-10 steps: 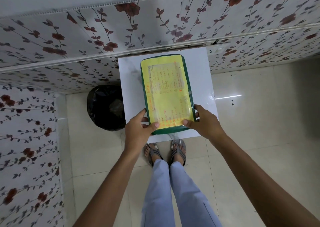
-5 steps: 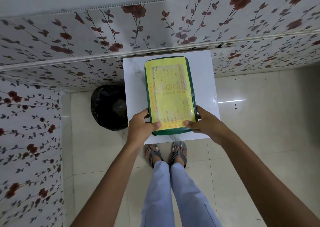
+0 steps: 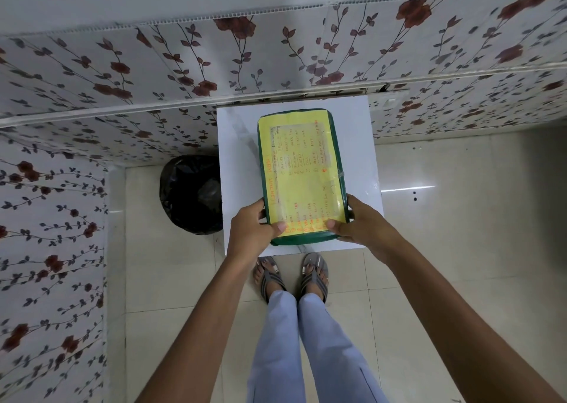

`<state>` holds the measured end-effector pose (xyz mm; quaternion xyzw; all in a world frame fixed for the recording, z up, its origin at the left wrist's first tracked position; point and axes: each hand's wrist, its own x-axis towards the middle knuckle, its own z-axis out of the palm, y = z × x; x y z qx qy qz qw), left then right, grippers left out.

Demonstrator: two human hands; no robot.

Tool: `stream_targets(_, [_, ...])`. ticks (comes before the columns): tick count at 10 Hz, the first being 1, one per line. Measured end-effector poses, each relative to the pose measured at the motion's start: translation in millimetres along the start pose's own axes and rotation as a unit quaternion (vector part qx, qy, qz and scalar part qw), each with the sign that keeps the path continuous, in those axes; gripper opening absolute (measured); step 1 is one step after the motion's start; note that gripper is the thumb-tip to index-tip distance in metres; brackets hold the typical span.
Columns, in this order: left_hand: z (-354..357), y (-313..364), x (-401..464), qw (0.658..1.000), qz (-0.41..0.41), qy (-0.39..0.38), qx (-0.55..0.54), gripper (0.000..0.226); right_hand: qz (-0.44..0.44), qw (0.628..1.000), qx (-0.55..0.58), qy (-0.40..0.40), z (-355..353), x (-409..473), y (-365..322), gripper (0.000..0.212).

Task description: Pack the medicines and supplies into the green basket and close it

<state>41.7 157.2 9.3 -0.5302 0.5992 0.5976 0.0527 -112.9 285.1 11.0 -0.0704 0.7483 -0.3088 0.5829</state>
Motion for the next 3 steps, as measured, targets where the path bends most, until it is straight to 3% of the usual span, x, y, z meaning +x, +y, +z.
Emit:
stream_targets(2, [-1,0,1,1.0,-0.009,-0.006,-0.006,0.046,0.013,1.0,-0.003,-0.024,-2,-2,-2,0.067])
stream_targets(3, [-2,5,-8,1.0,-0.011,0.016,-0.014,0.037,0.003,0.998,-0.053,0.032,-2,-13,-11,0.073])
